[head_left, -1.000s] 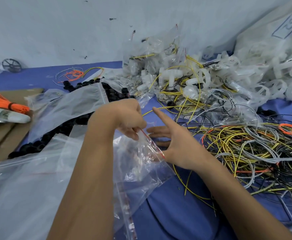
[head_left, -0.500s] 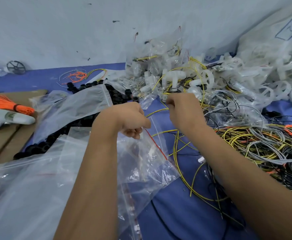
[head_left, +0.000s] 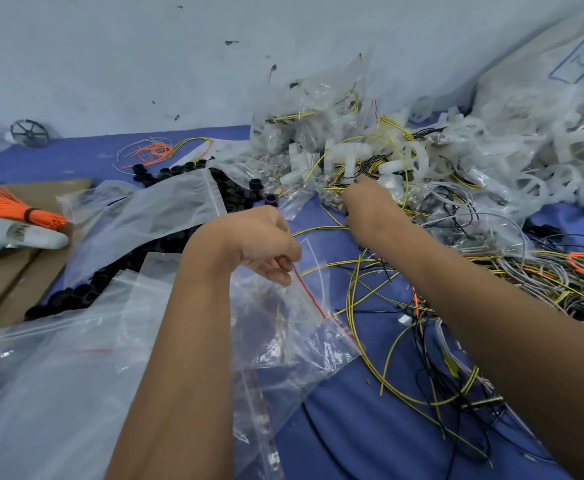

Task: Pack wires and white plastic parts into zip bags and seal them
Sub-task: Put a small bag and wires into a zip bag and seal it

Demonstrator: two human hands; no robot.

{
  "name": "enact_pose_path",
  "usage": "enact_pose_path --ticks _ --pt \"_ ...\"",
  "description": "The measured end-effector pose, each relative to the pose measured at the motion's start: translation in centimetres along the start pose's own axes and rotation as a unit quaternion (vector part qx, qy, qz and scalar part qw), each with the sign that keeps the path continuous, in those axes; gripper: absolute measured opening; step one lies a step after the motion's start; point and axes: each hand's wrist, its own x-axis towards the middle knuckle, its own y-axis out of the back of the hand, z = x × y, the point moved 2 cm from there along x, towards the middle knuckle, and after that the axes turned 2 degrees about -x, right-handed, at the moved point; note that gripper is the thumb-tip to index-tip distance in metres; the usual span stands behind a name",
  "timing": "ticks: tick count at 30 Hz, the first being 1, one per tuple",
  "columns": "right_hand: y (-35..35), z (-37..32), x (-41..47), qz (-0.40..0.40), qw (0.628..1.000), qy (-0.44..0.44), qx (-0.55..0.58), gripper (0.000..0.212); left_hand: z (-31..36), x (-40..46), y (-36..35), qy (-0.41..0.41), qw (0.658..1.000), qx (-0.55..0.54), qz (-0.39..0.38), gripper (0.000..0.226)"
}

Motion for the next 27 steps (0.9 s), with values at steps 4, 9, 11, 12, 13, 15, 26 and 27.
enact_pose_path --ticks 4,9,11,12,13,15,26,27 --pt "1.4 0.4 -3.2 0.117 0.962 -0.037 0.244 0.008 0.0 0.1 0.1 -0.004 1.000 -0.001 0.007 0.017" --pt "1.0 -1.7 -10.2 0.049 0.785 -0.049 0.616 0.003 0.6 0.3 -0.4 -0.023 1.000 -0.009 0.012 0.016" --pt "0.0 -2.1 -11.3 0.001 0.792 -0.022 0.610 0.004 0.9 0.2 -0.7 -0.033 0.999 -0.006 0.008 0.015" --pt "-0.4 -2.1 -11.5 -0.015 0.805 -0.015 0.593 0.004 1.0 0.1 -0.9 -0.038 0.999 -0.003 0.006 0.015" --pt "-0.8 -2.0 -11.6 -0.022 0.822 -0.011 0.569 0.004 1.1 0.0 -0.9 -0.043 0.999 -0.002 0.003 0.015" --pt "-1.1 -1.8 -11.6 -0.019 0.849 -0.009 0.528 0.008 1.5 -0.3 -1.1 -0.056 0.998 -0.004 -0.008 0.013" --pt "-1.1 -1.6 -11.6 -0.022 0.801 0.052 0.596 0.022 4.4 -2.5 -3.1 -0.146 0.983 -0.004 -0.115 0.019" --pt "-1.2 -1.5 -11.6 -0.028 0.795 0.054 0.604 0.024 4.5 -2.6 -3.1 -0.152 0.981 -0.008 -0.117 0.019"
